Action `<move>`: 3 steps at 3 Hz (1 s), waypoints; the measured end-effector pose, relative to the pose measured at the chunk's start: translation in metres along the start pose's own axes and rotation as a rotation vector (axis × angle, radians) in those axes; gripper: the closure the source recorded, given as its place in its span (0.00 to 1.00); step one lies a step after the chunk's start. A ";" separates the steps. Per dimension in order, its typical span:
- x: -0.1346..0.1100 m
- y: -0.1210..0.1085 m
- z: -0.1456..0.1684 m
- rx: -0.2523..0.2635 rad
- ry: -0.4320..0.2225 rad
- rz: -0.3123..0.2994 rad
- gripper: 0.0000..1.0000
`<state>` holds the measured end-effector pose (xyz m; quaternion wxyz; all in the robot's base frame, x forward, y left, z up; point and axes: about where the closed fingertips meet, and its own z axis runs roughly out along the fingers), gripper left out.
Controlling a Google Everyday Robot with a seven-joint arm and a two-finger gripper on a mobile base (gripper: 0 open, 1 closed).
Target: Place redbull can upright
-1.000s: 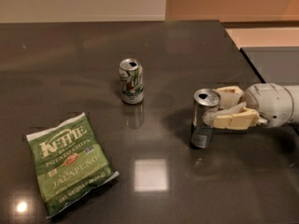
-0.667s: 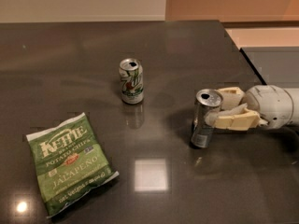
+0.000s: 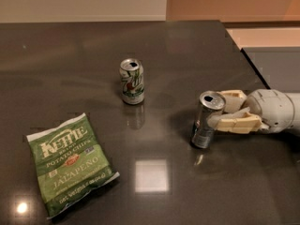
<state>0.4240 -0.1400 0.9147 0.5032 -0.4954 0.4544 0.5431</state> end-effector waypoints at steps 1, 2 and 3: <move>0.004 0.001 -0.002 0.006 0.001 -0.003 0.13; 0.004 -0.001 0.000 0.008 0.003 -0.005 0.00; 0.004 -0.001 0.000 0.008 0.003 -0.005 0.00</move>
Offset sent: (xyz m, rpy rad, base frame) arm -0.0005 -0.0017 -0.0040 -0.0010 -0.0028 -0.0056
